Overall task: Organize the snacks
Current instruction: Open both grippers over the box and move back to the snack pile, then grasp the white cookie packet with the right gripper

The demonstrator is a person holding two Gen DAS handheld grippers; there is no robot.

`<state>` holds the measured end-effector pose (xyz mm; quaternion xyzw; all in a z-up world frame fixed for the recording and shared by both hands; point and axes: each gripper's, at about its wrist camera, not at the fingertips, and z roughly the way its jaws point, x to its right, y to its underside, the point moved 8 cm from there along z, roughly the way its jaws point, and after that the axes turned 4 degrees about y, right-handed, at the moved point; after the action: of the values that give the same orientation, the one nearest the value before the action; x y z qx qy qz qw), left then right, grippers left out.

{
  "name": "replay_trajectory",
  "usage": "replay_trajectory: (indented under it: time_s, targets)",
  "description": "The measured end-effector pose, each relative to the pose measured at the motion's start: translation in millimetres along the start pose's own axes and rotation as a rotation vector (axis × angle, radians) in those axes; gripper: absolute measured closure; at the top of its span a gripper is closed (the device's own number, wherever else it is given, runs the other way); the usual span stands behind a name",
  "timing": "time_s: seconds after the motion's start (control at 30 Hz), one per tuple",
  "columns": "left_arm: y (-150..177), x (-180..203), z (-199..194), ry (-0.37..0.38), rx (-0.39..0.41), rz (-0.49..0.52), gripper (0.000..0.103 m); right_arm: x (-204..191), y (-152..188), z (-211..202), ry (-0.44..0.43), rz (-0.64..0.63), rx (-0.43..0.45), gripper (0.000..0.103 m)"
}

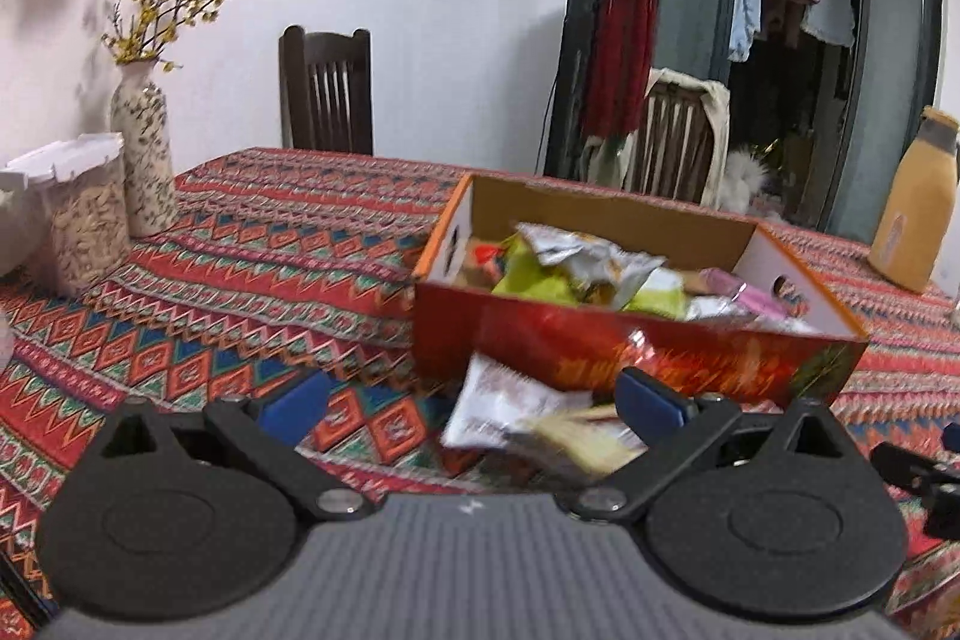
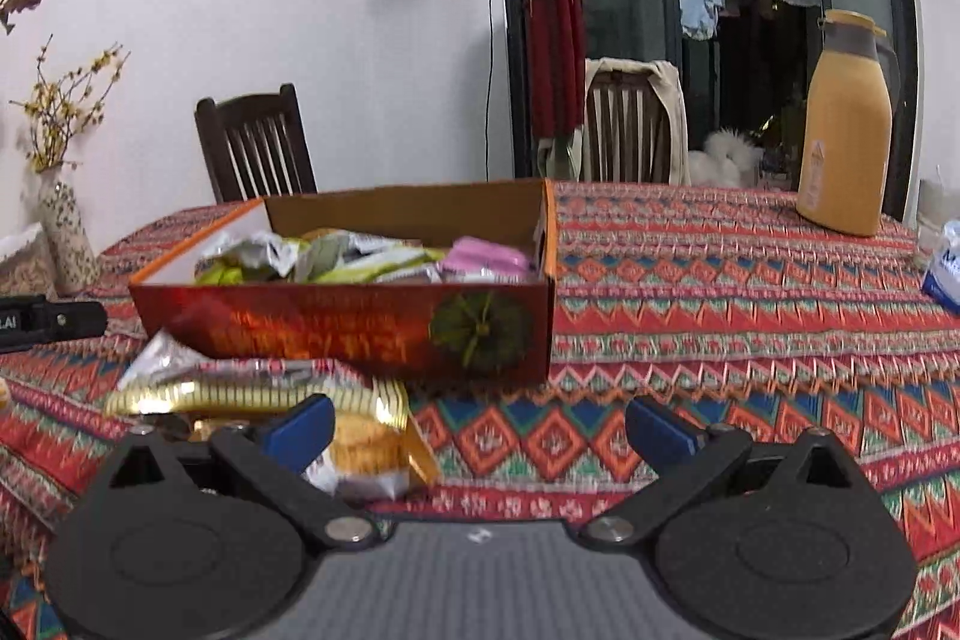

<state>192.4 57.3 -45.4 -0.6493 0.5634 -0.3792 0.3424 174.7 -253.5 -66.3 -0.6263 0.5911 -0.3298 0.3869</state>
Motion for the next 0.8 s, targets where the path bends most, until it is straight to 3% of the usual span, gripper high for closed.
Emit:
replay_trajectory:
  time_s: [0.33,0.57,0.8]
  targets:
    - [23,-12,12,-0.013,0.001,0.037,0.000,0,18,10,0.005,0.013,-0.003,0.000]
    - [25,-12,12,0.009,0.013,0.027,0.000,1,16,7,0.002,0.022,0.043,0.000]
    - [26,-14,13,0.025,0.009,0.003,0.000,-5,12,7,0.005,0.004,0.032,0.000]
